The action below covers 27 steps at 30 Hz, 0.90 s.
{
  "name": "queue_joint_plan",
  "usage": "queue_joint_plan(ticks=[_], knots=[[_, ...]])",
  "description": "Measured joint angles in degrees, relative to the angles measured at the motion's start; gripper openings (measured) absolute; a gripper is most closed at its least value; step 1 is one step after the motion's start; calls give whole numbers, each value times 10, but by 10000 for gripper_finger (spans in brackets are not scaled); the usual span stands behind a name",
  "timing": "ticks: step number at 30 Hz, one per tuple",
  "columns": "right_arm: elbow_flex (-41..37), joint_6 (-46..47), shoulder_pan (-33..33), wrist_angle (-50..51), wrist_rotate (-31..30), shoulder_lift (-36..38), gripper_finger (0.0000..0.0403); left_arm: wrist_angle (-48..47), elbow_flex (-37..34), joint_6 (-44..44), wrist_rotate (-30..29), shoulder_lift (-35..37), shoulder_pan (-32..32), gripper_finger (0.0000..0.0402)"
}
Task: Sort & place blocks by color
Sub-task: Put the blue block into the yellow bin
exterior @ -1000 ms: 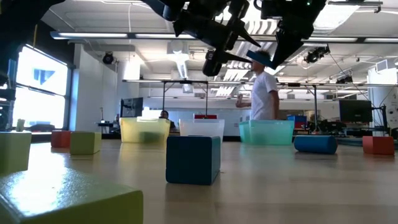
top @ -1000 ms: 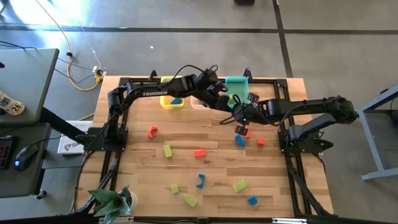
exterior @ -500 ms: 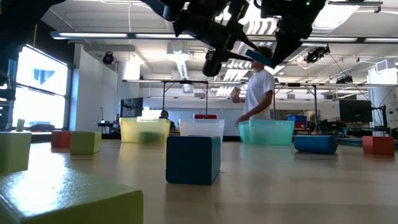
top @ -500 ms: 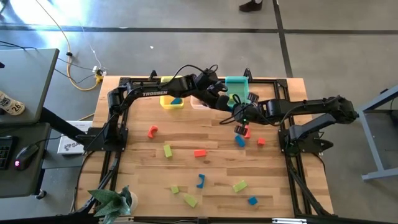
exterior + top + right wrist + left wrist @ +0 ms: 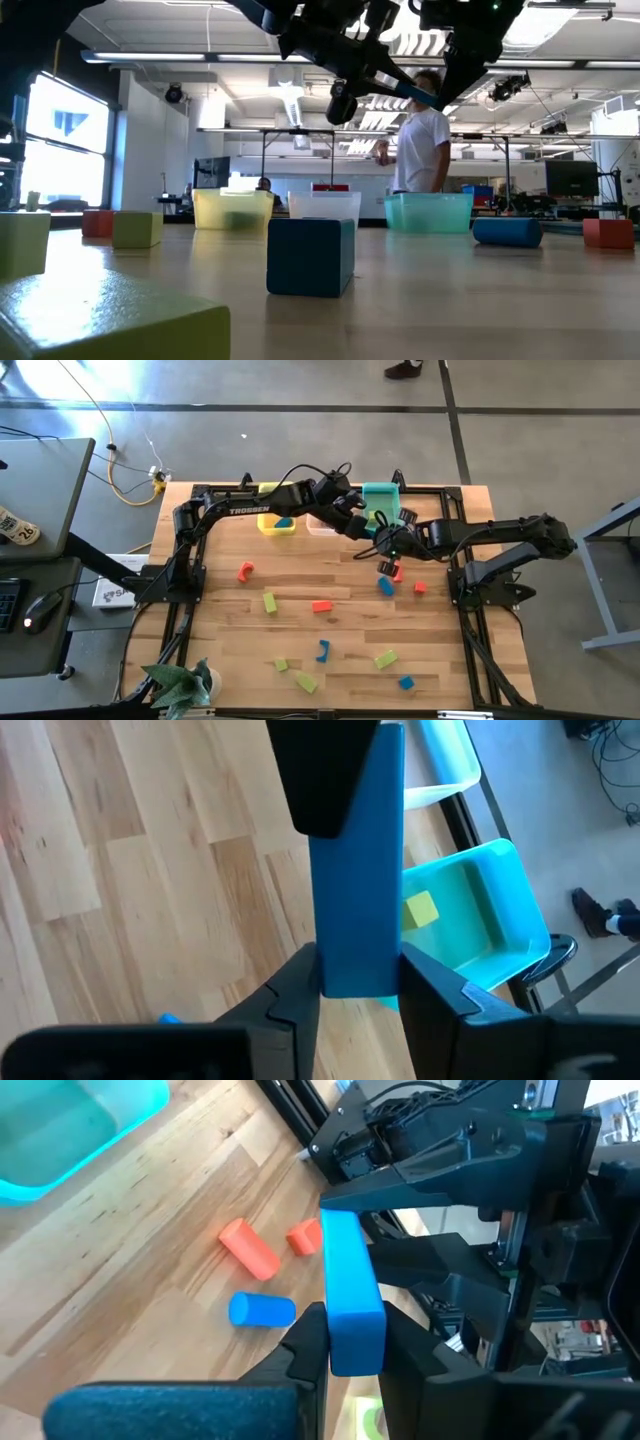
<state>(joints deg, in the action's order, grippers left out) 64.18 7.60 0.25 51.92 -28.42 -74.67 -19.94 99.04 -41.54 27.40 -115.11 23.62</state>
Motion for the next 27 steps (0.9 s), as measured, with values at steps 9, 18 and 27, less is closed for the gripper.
queue_joint_plan(ticks=[9, 18, 27], knots=[[0, 44, 0, -3, -5, 0, 125, -15, 0, 39, -21, 0, 2, 38], [0, 91, 0, -4, -5, 0, 173, -29, 0, 47, -26, 0, 4, 38], [0, 104, 0, 8, -16, 0, 213, -82, 0, 87, -76, 4, 34, 38]])
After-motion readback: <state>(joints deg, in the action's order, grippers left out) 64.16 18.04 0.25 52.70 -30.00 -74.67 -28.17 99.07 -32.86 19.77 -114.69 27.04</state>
